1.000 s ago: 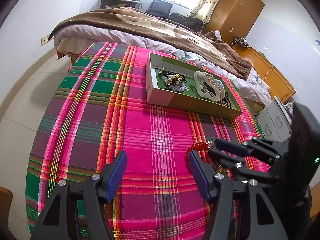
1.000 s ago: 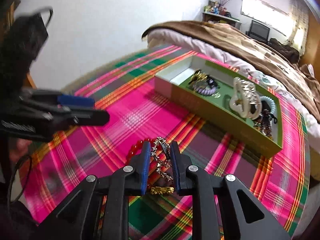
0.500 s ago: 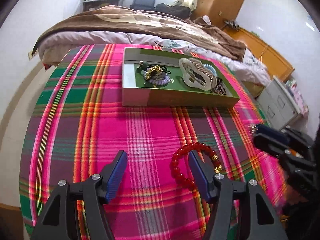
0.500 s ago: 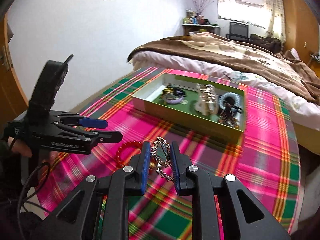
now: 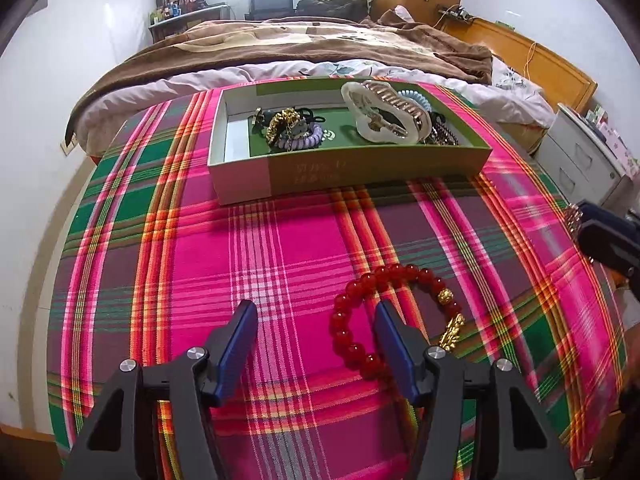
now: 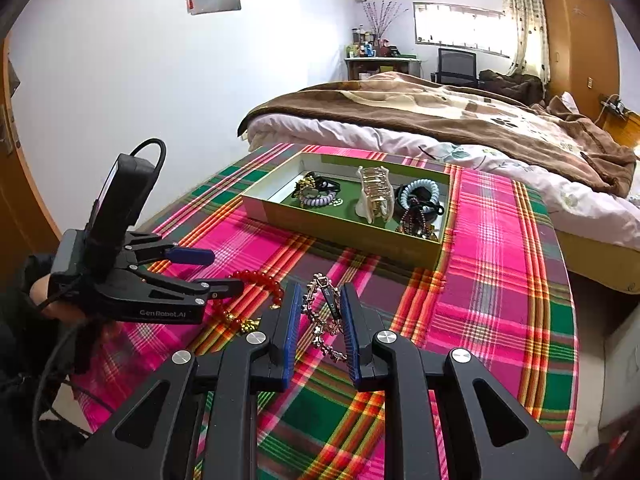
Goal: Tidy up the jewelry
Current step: 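Grasp and lift the red bead bracelet with the left tool while the right holds the silver chain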
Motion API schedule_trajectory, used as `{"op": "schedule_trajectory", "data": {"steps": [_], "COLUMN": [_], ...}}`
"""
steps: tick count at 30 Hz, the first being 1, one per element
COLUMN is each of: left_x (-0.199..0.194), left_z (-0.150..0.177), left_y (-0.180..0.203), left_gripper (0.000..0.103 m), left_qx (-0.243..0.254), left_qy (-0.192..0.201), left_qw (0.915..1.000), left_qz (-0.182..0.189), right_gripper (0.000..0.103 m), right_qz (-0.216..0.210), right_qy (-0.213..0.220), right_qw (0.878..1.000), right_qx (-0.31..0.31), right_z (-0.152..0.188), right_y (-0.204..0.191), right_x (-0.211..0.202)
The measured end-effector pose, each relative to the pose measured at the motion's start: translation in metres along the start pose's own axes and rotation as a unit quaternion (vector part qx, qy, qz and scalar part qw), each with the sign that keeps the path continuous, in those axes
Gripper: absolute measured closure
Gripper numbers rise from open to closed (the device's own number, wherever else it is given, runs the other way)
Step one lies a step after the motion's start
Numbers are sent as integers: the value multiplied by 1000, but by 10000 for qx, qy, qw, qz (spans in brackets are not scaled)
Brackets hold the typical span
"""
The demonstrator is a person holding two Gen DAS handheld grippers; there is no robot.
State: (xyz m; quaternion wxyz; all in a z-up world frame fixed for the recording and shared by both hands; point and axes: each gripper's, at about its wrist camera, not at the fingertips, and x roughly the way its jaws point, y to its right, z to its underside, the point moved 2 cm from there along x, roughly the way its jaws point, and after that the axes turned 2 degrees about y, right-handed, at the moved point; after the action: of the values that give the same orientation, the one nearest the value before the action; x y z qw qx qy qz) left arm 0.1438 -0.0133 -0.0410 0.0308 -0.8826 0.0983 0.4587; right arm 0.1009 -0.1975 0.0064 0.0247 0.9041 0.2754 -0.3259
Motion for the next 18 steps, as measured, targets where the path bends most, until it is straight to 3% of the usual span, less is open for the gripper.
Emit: {"op": "schedule_trajectory", "data": {"steps": [3,13,18], "left_x": [0,-3,-8], "left_z": [0,0,-3], "left_y": [2,3,-1], "left_gripper": [54,92,93], "left_qx": [111,184,62], "left_qy": [26,86,209], "left_qw": [9998,9998,9998], "left_qz": [-149,-69,46], "right_gripper": [82,82,82], "right_qz": [10,-54,-37], "right_qy": [-6,-42,-50], "right_qw": [10000,10000,9999], "right_qx": [-18,65,100], "right_z": [1,4,2], "right_y": [0,3,4], "right_x": [1,2,3]}}
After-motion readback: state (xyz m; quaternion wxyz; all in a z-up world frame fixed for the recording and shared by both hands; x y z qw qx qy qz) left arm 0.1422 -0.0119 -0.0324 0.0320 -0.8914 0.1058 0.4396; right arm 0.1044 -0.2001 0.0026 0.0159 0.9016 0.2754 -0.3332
